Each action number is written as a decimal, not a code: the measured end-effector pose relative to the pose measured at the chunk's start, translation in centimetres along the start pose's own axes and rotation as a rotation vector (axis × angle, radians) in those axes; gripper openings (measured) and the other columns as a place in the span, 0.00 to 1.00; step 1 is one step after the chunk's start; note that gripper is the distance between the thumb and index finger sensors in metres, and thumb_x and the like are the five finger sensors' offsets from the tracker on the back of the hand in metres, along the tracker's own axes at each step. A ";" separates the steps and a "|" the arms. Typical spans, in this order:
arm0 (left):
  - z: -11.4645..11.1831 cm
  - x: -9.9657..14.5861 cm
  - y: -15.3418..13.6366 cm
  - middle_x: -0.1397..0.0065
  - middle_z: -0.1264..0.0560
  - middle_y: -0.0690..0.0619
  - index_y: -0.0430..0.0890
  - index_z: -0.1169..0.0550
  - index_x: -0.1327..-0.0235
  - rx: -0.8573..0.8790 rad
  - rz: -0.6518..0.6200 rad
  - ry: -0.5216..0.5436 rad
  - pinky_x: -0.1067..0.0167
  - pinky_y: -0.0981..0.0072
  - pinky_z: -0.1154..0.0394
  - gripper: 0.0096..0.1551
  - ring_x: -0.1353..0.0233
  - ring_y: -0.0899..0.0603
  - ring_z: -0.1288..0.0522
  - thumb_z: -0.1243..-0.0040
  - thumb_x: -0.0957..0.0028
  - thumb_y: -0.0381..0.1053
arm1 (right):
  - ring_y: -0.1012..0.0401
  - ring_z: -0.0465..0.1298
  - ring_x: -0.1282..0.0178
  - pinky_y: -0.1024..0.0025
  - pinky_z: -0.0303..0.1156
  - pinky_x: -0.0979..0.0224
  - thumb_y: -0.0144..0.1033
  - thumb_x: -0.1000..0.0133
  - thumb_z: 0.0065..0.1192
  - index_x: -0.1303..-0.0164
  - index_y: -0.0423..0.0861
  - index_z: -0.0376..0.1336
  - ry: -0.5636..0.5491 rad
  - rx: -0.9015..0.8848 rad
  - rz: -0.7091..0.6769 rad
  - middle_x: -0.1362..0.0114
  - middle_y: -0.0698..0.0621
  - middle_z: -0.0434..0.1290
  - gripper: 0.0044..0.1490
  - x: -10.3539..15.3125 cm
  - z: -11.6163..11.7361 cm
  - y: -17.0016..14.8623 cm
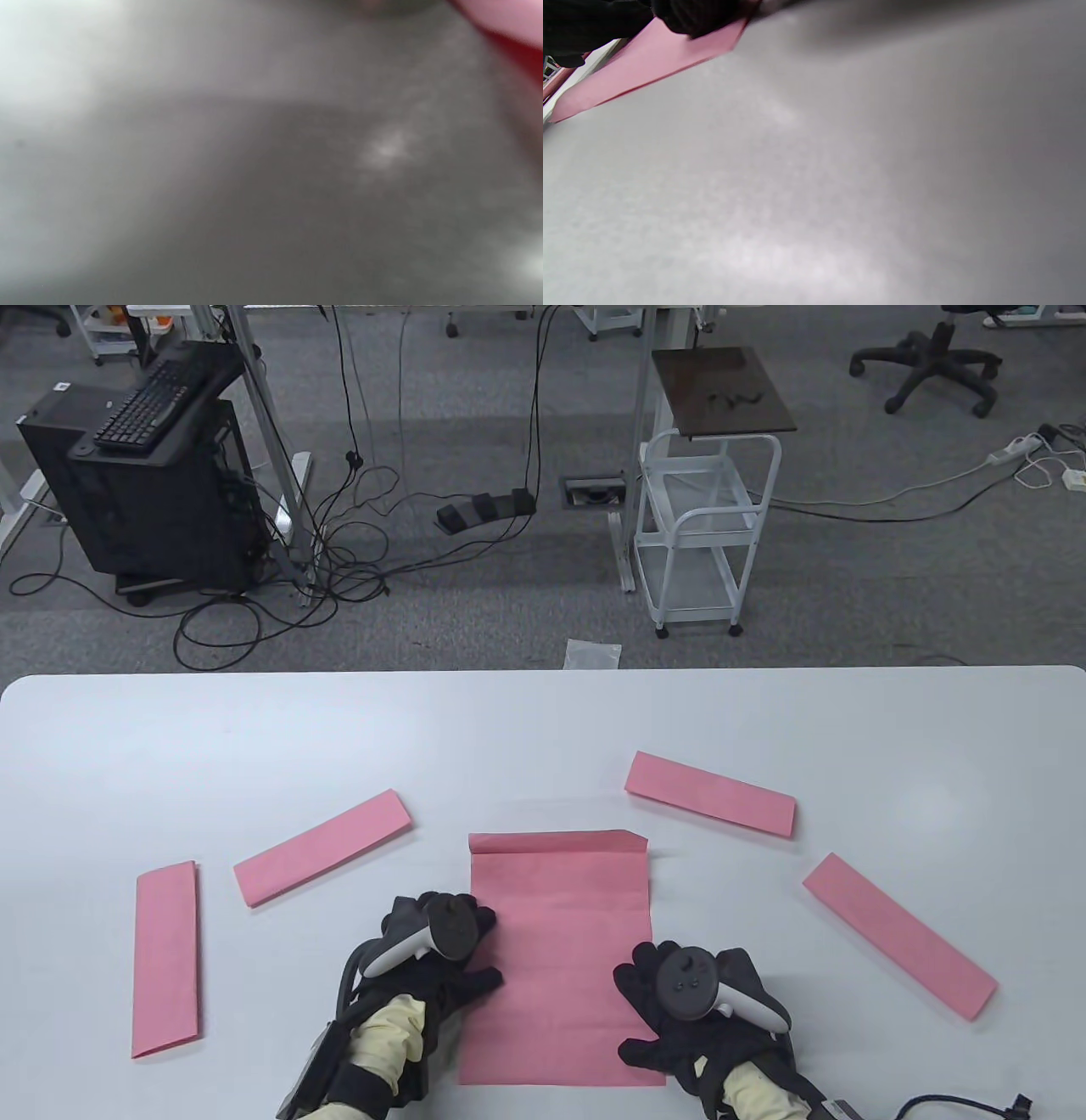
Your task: Unfold complexly folded papers and stack
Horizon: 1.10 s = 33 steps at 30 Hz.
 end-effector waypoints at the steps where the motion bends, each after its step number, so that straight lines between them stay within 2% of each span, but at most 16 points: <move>1: 0.0 0.0 0.1 0.25 0.80 0.72 0.70 0.69 0.32 0.005 -0.001 -0.002 0.34 0.39 0.83 0.43 0.23 0.47 0.85 0.61 0.45 0.71 | 0.66 0.14 0.22 0.54 0.09 0.28 0.59 0.45 0.50 0.24 0.67 0.28 0.001 -0.003 0.000 0.19 0.68 0.18 0.50 0.0 0.0 0.0; 4: 0.4 0.3 0.7 0.23 0.79 0.68 0.66 0.68 0.29 -0.021 0.005 -0.006 0.34 0.38 0.82 0.42 0.22 0.44 0.83 0.61 0.42 0.69 | 0.66 0.14 0.22 0.54 0.09 0.28 0.59 0.45 0.50 0.24 0.68 0.28 0.002 -0.003 0.000 0.19 0.68 0.18 0.50 0.0 0.0 0.0; 6: 1.1 0.9 2.4 0.20 0.77 0.58 0.61 0.69 0.28 -0.022 -0.018 0.025 0.33 0.38 0.81 0.44 0.22 0.42 0.82 0.59 0.40 0.65 | 0.66 0.14 0.22 0.54 0.09 0.28 0.59 0.45 0.50 0.24 0.68 0.28 0.004 -0.006 0.000 0.19 0.68 0.18 0.49 0.0 0.0 0.0; 8: 1.1 1.1 4.8 0.22 0.79 0.60 0.63 0.69 0.28 -0.059 -0.130 0.041 0.33 0.38 0.81 0.44 0.22 0.42 0.83 0.59 0.40 0.66 | 0.66 0.14 0.22 0.54 0.09 0.28 0.59 0.45 0.50 0.24 0.68 0.28 0.004 -0.007 -0.001 0.19 0.68 0.18 0.49 0.0 0.0 0.0; 11: -0.3 0.9 8.6 0.23 0.81 0.62 0.65 0.69 0.28 -0.169 -0.233 -0.048 0.31 0.39 0.81 0.44 0.22 0.44 0.84 0.59 0.40 0.66 | 0.66 0.14 0.22 0.54 0.09 0.29 0.59 0.44 0.50 0.24 0.68 0.28 0.005 -0.009 -0.001 0.19 0.68 0.18 0.49 -0.1 0.1 0.0; 13: -1.0 0.0 10.3 0.22 0.80 0.63 0.65 0.68 0.27 -0.261 -0.255 -0.095 0.31 0.40 0.81 0.43 0.23 0.45 0.84 0.59 0.41 0.66 | 0.66 0.14 0.22 0.54 0.09 0.29 0.59 0.45 0.50 0.24 0.68 0.28 0.004 -0.008 -0.001 0.19 0.68 0.18 0.49 -0.1 0.1 0.0; 16: -0.8 -1.7 11.5 0.21 0.78 0.64 0.65 0.68 0.28 -0.338 -0.228 -0.071 0.32 0.40 0.82 0.43 0.22 0.46 0.84 0.60 0.42 0.67 | 0.66 0.14 0.22 0.54 0.09 0.29 0.59 0.45 0.50 0.24 0.68 0.28 0.004 -0.010 -0.002 0.19 0.68 0.18 0.50 -0.1 0.1 0.0; 20: 1.3 -4.2 10.9 0.22 0.79 0.66 0.66 0.69 0.30 -0.253 -0.153 -0.038 0.32 0.40 0.82 0.45 0.22 0.48 0.84 0.61 0.45 0.71 | 0.66 0.14 0.22 0.54 0.09 0.29 0.59 0.45 0.50 0.24 0.68 0.27 0.003 -0.012 -0.004 0.19 0.68 0.18 0.50 -0.1 0.1 0.0; 25: 4.6 -6.7 6.8 0.24 0.79 0.67 0.65 0.70 0.30 -0.071 0.009 0.000 0.32 0.42 0.83 0.46 0.22 0.49 0.83 0.61 0.46 0.72 | 0.66 0.14 0.22 0.54 0.09 0.29 0.59 0.44 0.50 0.24 0.68 0.27 0.007 -0.017 -0.006 0.19 0.68 0.18 0.50 -0.1 0.1 0.0; 30: 6.1 -7.3 3.0 0.24 0.79 0.71 0.67 0.69 0.31 0.060 0.093 0.018 0.31 0.43 0.83 0.44 0.22 0.50 0.83 0.61 0.46 0.72 | 0.66 0.14 0.22 0.54 0.09 0.29 0.59 0.44 0.50 0.24 0.68 0.27 0.008 -0.019 -0.005 0.19 0.68 0.18 0.49 -0.1 0.1 0.0; 33: 6.3 -7.3 2.8 0.24 0.79 0.71 0.67 0.68 0.31 0.072 0.083 0.020 0.31 0.43 0.83 0.43 0.22 0.50 0.83 0.61 0.45 0.71 | 0.66 0.14 0.23 0.55 0.08 0.29 0.59 0.44 0.50 0.24 0.68 0.27 0.010 -0.021 -0.003 0.19 0.68 0.18 0.49 -0.1 0.1 -0.1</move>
Point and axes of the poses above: the tracker on the back of each hand, its own y axis roughly to the thumb side, its own x axis roughly from the fingertips to the wrist, z = x × y, the point moved 4 cm from there along -x, roughly from the wrist to the fingertips
